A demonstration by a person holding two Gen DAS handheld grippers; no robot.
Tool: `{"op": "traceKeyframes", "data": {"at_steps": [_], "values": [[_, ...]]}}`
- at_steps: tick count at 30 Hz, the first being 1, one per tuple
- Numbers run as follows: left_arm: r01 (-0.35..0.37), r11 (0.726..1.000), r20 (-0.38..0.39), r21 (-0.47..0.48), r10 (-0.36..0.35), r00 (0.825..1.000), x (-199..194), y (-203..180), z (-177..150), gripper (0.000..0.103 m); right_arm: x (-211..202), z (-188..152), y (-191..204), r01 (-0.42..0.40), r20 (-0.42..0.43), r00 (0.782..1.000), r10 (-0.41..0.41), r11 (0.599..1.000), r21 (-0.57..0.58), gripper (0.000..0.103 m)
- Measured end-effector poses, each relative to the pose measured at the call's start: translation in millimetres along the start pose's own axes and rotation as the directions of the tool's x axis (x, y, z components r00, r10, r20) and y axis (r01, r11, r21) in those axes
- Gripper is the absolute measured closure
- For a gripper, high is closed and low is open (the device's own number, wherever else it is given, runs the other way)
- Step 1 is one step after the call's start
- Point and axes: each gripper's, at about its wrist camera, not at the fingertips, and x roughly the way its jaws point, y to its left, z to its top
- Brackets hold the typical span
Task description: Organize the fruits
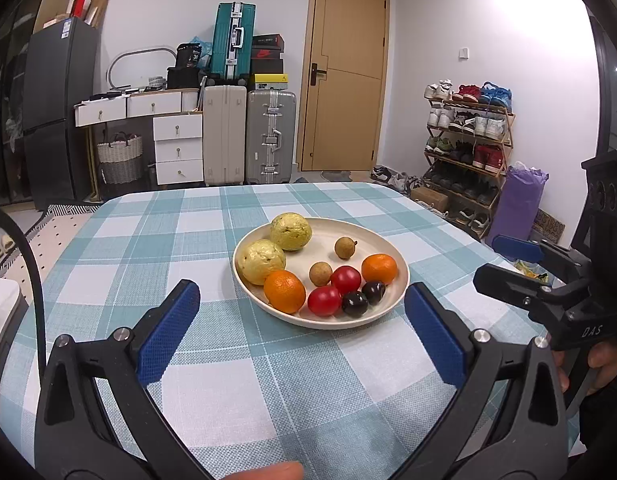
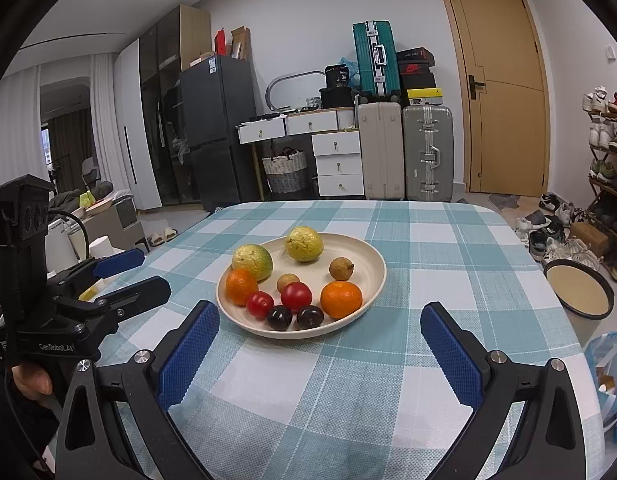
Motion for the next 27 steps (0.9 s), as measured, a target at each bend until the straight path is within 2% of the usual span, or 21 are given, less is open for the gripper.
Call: {"op": "traceKeyframes", "data": {"at_steps": [27], "values": [[0.000, 1.000, -0.001, -0.002, 0.000, 1.000, -0.1, 0.8, 0.3, 0.001, -0.4, 0.3, 1.1, -0.004, 0.003, 1.000, 0.004, 1.000, -0.008, 0.000]]}}
